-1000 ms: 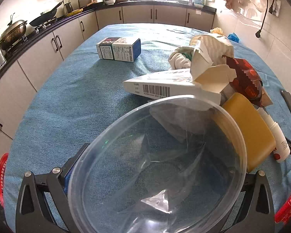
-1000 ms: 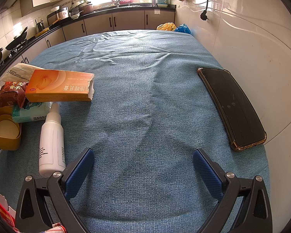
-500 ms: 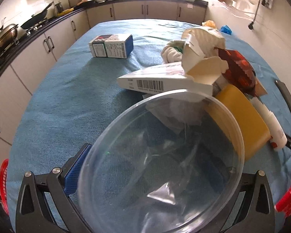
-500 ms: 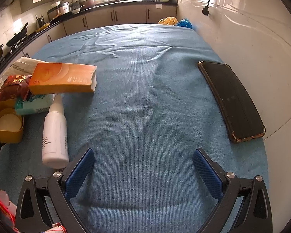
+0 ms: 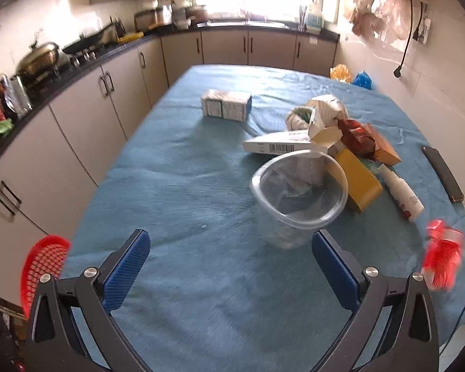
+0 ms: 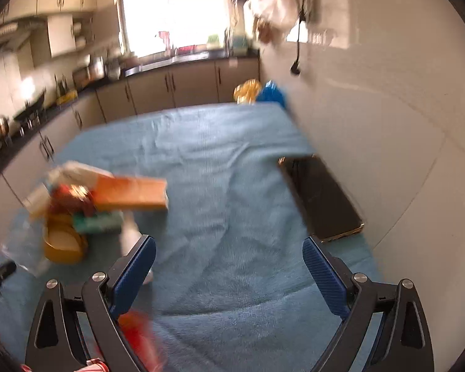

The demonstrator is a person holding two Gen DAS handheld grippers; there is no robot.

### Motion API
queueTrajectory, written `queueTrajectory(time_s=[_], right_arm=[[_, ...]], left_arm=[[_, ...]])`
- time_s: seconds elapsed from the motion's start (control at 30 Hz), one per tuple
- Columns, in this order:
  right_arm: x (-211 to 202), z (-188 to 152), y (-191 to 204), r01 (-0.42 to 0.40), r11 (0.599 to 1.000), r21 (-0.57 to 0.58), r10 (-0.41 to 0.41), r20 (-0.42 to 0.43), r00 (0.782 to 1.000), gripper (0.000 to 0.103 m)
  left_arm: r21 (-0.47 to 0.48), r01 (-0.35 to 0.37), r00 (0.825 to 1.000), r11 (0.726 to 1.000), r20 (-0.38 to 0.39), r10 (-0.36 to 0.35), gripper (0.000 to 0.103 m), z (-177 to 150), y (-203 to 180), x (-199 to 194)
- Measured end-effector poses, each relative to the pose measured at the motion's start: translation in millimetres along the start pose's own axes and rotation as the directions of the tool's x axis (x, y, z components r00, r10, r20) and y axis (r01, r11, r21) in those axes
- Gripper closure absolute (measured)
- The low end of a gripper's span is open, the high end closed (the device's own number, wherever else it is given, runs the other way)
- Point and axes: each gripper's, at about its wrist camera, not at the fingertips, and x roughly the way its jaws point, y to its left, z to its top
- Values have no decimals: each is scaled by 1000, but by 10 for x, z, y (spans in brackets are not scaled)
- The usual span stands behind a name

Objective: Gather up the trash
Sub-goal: 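Grasp the clear plastic cup with the left gripper while the right grasps the red wrapper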

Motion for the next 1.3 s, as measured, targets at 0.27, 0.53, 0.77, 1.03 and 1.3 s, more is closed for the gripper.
queueTrajectory(time_s=[0.27,0.53,0.77,1.03,1.3], right_arm=[[-528,-222,90,-62,996,59,57,85,995,5],[-566,-545,170,-104,991,86,101,41,994,5],[-613,-676,196,-103,991,91,101,27,995,5],[-647,-741,182,-103,990,98,101,21,995,5],[-498,-774,178,-125,985,120,128,-18,992,5]], left_arm=[[52,-109,987,993,123,102,0,-206,-33,-433],[25,-92,986,995,140,88,0,-293,8,-572],[17,-86,986,996,145,83,0,-349,29,-626],[1,-73,985,997,156,72,0,-395,59,-695],[-2,8,986,1000,164,-8,0,-137,204,-639]])
